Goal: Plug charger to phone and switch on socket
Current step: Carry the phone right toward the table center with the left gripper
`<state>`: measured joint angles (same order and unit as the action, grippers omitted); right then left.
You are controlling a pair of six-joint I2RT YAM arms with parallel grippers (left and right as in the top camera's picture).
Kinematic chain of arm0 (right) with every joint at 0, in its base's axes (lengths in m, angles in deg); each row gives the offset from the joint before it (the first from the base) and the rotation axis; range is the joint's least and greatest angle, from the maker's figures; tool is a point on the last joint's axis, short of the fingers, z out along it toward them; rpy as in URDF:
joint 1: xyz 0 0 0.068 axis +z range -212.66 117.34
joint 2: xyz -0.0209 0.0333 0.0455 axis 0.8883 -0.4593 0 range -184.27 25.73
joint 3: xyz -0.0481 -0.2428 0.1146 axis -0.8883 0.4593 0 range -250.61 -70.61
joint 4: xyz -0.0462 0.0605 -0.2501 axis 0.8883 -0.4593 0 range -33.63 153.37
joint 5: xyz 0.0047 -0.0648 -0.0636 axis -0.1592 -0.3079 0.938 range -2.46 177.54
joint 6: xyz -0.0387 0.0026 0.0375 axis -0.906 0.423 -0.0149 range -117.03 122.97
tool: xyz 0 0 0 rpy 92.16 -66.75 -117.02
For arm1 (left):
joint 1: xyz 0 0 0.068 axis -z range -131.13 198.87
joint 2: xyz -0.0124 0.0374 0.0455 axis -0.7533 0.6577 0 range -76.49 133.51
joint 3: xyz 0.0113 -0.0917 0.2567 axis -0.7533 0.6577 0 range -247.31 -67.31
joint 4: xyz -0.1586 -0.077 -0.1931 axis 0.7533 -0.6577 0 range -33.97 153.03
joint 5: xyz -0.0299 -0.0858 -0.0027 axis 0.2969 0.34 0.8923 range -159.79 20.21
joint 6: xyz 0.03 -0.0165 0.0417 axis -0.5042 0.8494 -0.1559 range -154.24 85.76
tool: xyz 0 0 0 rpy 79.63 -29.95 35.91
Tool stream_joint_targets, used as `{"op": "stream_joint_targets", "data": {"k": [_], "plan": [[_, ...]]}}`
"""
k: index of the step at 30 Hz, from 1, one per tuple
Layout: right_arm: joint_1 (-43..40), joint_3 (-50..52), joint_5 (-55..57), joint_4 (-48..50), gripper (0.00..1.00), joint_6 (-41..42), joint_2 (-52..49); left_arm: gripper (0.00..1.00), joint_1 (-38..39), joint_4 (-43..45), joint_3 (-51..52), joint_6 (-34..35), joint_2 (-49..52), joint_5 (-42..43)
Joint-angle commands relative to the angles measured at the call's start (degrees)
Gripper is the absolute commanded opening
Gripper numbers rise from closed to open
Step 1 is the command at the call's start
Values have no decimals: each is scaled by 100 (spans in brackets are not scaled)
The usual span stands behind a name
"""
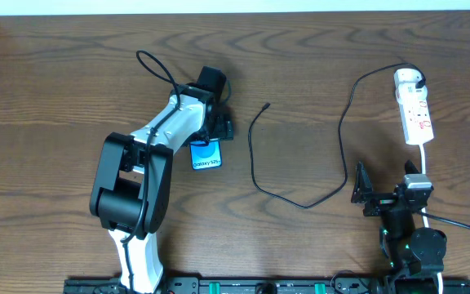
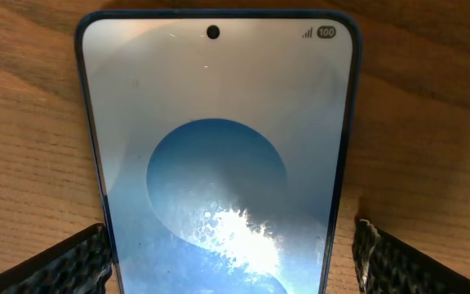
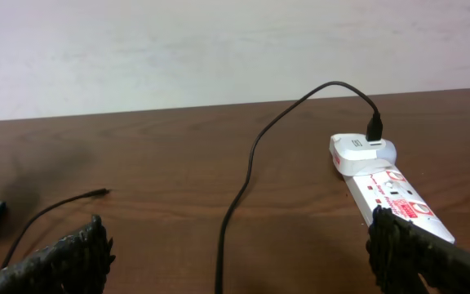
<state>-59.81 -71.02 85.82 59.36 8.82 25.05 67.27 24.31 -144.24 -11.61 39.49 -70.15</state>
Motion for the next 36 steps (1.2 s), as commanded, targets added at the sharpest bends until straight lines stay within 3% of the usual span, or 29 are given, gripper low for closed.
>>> {"op": "stream_joint_targets", "data": {"k": [1,8,17,27,36], "plan": [[-28,9,7,-22,99,50,24,94,7,-20,92,61,267,109],[-28,9,7,-22,99,50,22,93,-11,-103,92,61,431,138],[-28,9,7,-22,99,50,22,74,-52,-114,92,61,428,138],[-28,9,7,-22,99,50,20,72,-175,-437,-227,59,291,140],[-28,9,7,-22,99,50,20,70,-184,-811,-400,61,-723,146]]}}
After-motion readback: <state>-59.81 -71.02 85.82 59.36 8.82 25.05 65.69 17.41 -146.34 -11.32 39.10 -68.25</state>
